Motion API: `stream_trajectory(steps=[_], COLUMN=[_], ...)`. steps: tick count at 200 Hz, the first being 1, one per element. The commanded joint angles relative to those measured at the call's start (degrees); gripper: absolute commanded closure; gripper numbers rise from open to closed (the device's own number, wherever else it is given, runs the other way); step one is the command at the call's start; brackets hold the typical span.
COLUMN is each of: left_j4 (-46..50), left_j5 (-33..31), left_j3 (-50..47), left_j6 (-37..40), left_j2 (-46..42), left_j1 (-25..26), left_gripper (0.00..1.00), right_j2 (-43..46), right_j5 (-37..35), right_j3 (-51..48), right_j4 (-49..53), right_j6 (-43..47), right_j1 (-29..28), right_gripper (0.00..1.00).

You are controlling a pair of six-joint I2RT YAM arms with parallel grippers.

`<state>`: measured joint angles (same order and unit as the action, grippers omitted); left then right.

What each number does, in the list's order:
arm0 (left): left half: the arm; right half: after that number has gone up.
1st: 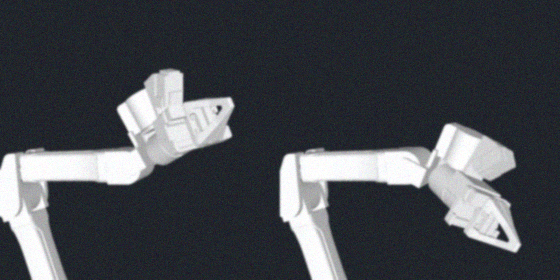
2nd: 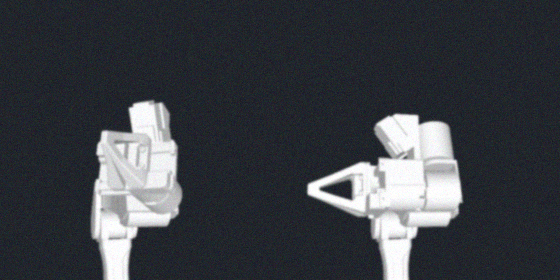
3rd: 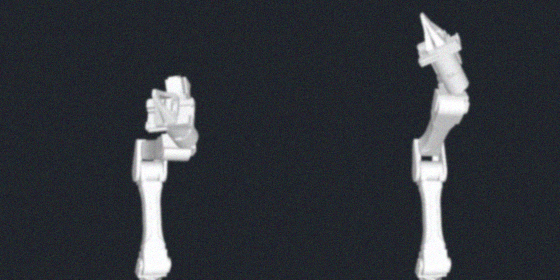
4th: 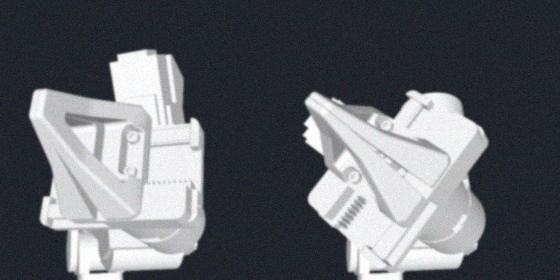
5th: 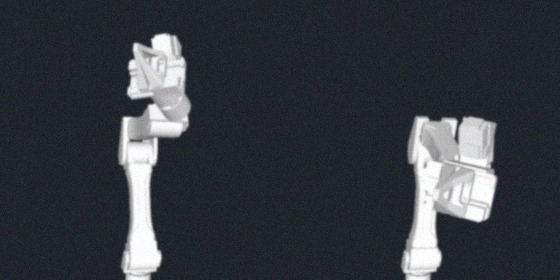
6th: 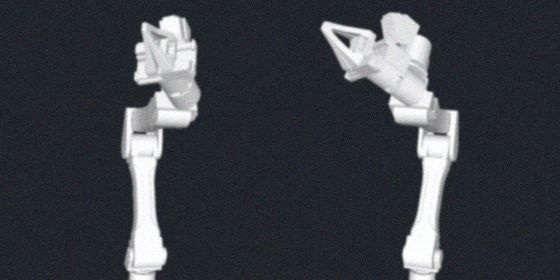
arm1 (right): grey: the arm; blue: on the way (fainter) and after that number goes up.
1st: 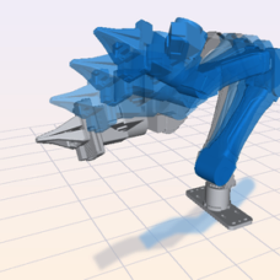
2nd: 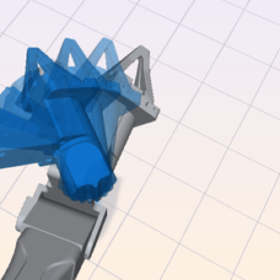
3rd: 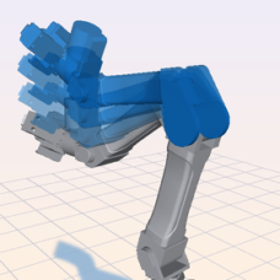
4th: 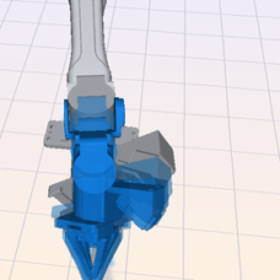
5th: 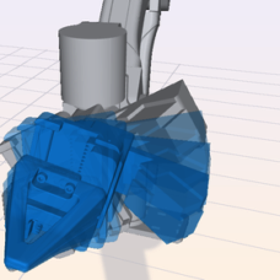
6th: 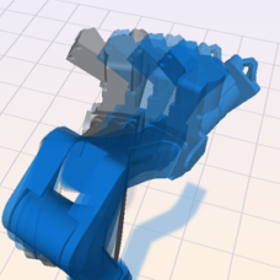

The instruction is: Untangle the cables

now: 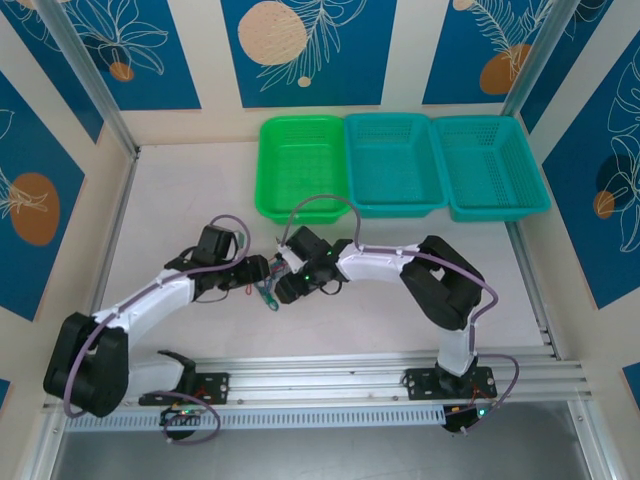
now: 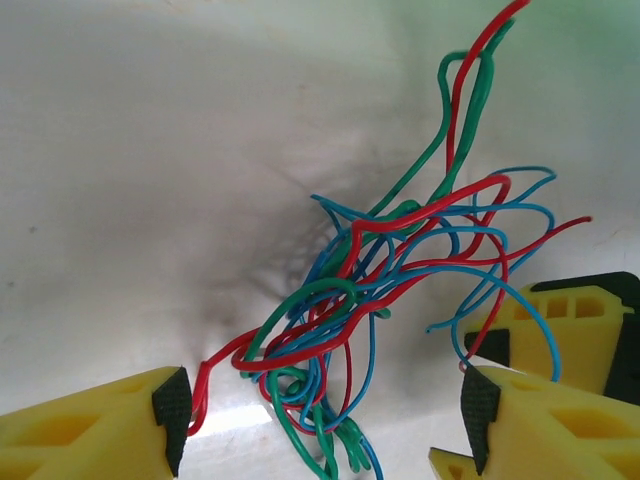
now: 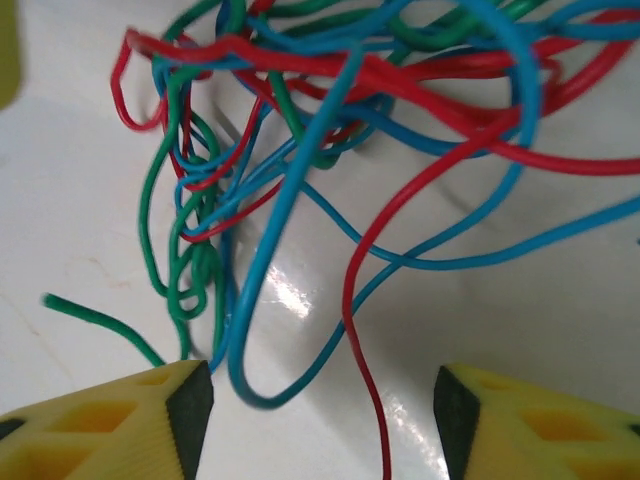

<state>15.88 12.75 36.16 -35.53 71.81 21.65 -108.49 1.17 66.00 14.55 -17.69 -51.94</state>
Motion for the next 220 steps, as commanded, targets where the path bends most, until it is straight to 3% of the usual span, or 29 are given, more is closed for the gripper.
stream_trajectory(steps=[1,32,41,104,136,220], left_j4=[-4.2,-7.0,-7.6,-11.5,-10.8,-6.4], left_j5=[4.7,3.3,2.1,-5.5,-7.9,-13.5], left_j3=[1.5,2.1,2.1,-0.3,-1.5,-2.5], left_j6=[-0.3,-1.5,-2.1,-4.8,-5.3,-5.3], left_j2=[3.5,8.6,9.8,13.9,13.6,11.1], left_j1=[-0.1,-0.1,-0.1,-0.6,-1.4,-2.4], left_gripper=[0.27,0.31,0.35,0.85,1.0,1.0], right_j2=[-0.2,1.0,2.2,16.3,25.1,47.4], right_j5=[-3.2,-3.6,-3.6,2.7,8.0,10.0], right_j3=[-1.9,-3.2,-4.1,-13.2,-18.8,-24.5], right_j4=[-2.3,-3.0,-3.3,-7.7,-12.6,-12.1], right_j6=[1.4,1.7,1.8,0.7,-6.4,-18.4], right_j1=[-0.3,-0.1,0.0,3.5,10.8,29.7], right_gripper=[0.54,0.93,1.0,1.0,1.0,1.0])
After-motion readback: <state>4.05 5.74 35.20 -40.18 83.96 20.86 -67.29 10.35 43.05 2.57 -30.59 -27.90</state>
